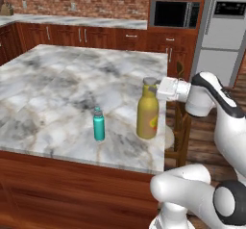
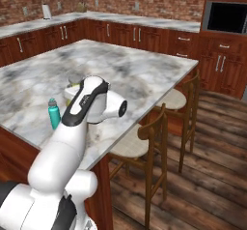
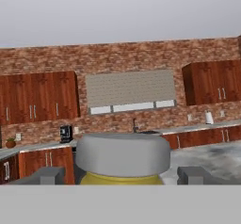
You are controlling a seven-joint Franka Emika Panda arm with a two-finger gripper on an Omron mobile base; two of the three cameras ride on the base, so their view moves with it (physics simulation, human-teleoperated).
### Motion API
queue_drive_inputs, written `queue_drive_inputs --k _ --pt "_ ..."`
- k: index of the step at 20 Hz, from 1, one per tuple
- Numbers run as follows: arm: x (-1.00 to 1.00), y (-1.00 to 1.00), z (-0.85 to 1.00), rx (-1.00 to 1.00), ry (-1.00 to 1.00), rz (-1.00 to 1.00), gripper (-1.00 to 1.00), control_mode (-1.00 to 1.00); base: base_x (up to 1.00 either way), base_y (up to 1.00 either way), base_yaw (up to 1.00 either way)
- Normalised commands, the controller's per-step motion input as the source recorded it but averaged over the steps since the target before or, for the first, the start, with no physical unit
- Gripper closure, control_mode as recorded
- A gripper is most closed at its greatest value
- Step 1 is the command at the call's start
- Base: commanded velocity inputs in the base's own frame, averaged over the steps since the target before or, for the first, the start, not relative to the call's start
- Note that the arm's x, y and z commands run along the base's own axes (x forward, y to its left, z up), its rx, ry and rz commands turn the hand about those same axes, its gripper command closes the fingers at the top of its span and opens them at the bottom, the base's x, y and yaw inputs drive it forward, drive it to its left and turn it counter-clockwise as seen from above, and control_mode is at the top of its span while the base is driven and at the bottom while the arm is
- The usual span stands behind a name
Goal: Move the drinks to the dining counter.
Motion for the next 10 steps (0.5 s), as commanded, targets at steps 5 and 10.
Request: queue_drive_inputs --k 5,10 --pt "0.00 0.00 0.00 0.00 -0.16 0.00 1.00 -1.00 0.00 0.00 0.00" --pt "0.01 0.00 0.00 0.00 -0.01 0.00 1.00 -1.00 0.00 0.00 0.00"
